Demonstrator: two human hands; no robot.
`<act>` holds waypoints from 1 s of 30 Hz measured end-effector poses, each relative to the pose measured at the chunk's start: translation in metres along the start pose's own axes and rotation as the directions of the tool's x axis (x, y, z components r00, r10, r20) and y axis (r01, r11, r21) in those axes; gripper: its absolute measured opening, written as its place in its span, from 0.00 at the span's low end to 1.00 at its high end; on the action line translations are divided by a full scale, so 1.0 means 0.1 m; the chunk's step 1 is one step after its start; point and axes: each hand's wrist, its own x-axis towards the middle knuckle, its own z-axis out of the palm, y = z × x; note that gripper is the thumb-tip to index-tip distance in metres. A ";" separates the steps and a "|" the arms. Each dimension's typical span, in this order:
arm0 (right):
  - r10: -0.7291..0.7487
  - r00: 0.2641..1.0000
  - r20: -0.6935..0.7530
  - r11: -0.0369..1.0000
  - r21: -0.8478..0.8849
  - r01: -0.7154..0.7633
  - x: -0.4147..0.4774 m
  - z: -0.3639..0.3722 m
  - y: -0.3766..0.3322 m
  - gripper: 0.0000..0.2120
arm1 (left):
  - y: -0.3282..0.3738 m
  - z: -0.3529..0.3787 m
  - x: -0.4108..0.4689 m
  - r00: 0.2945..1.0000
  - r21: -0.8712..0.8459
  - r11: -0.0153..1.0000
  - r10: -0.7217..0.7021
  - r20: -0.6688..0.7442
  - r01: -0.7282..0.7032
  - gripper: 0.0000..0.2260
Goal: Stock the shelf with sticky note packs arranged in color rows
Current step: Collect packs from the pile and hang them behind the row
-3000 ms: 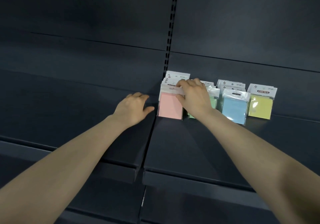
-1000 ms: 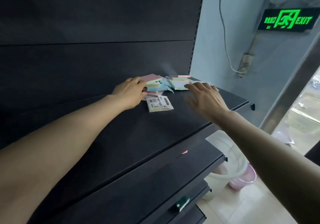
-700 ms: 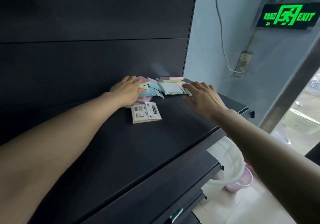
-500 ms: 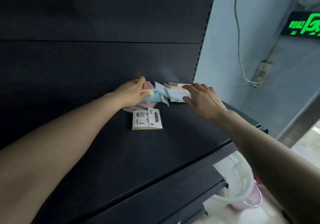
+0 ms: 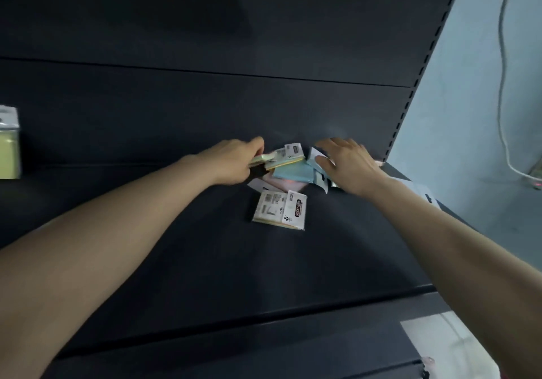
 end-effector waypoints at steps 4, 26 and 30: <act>-0.036 0.997 0.066 0.994 0.107 0.029 0.15 0.04 -0.14 0.20 | -0.04 0.02 -0.16 0.989 0.055 0.997 -0.060 0.134 0.053 0.21; 0.144 0.988 -0.047 0.830 0.550 -0.094 0.32 -0.06 -0.32 0.11 | -0.34 -0.04 -0.41 0.960 -0.392 0.890 -0.274 -0.053 0.233 0.16; 0.186 0.982 -0.013 0.771 0.622 -0.138 0.26 -0.17 -0.29 0.08 | -0.31 -0.06 -0.48 0.937 -0.437 0.856 -0.341 -0.079 0.275 0.12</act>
